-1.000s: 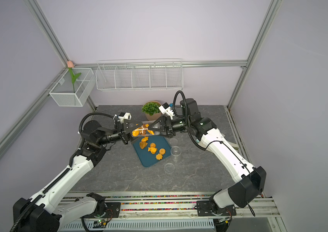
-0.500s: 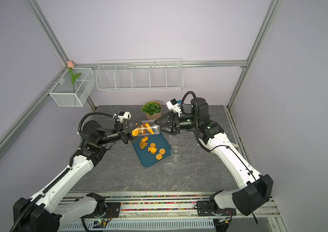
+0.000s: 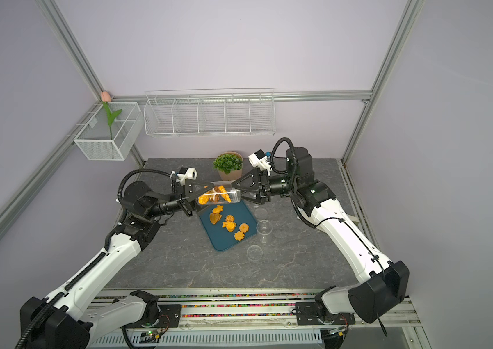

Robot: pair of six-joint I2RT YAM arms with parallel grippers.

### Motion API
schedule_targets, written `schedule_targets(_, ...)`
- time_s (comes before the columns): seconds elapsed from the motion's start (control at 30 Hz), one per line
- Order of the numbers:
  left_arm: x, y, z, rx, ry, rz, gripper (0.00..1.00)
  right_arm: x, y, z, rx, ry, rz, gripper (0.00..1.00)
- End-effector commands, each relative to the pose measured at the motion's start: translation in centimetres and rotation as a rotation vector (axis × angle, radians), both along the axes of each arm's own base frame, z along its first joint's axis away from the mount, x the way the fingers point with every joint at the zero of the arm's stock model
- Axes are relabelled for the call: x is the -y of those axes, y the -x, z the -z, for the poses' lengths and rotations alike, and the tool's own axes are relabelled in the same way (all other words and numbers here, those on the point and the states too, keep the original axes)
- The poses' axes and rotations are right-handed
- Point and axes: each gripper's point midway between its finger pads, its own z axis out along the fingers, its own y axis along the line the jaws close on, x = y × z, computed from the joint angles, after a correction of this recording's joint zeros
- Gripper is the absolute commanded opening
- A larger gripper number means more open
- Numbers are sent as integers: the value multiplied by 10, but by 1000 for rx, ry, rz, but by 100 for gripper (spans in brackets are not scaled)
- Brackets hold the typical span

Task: Pour the cookies out of the jar
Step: Unscrew the lid from the jar.

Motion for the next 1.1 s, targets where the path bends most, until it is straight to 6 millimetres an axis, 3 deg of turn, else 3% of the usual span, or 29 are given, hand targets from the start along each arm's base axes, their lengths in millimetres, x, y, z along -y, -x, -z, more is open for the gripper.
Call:
schedule_targets(0.0,-1,1,-5,11,11,4,67,0,10,-1,-25,10,-40,86)
schedule_targets(0.53,-1,3,5,-1,-26,7,67,-3,9,4,-23,35,-25,70)
schedule_targets(0.83,-1,3,7,-6,-29,8,67,-4,10,5,4,35,-23,68)
schedule_targets(1.07,0,3,6,-8,-30,20,67,-1,10,7,144,43,-11,67)
